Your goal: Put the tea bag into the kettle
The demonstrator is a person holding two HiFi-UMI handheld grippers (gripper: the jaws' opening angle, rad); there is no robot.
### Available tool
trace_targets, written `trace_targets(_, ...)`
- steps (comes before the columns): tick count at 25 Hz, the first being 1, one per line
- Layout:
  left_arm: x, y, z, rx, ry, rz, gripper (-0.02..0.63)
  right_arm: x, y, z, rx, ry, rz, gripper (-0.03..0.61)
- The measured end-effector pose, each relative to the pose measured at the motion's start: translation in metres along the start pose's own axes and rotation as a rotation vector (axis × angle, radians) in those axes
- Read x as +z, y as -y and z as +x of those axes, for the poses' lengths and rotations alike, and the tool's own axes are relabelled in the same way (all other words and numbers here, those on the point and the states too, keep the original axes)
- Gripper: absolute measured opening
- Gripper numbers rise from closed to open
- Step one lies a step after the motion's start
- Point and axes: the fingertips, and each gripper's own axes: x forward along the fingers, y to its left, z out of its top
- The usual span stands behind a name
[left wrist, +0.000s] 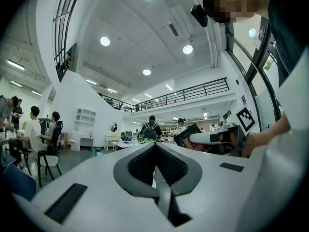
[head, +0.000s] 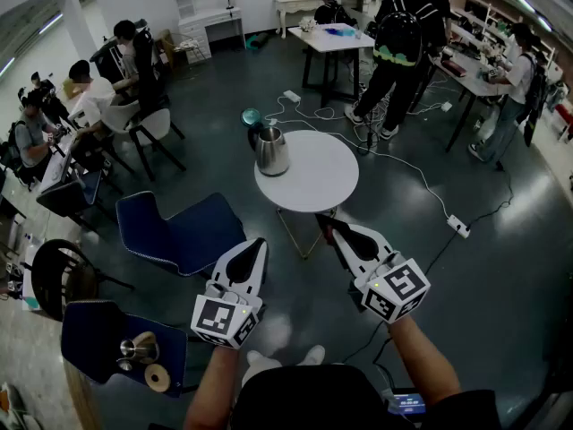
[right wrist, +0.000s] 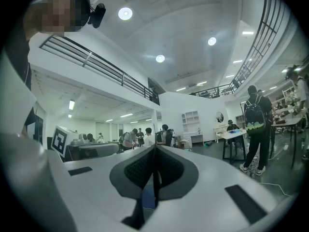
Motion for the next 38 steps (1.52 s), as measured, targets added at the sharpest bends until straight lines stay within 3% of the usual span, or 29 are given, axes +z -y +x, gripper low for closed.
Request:
trace_targets(17, -0.003, 0.019, 0.007, 0.008, -0.016, -0.022, 0.015, -0.001, 0.019, -0.016, -0.034, 0.015, 0.007, 0.020)
trace_targets(38, -0.017, -0.033, 0.048, 0.003, -0.029, -0.030, 0.015, -0.001, 0.042, 0.045, -0.012, 0.026, 0.003, 0.020)
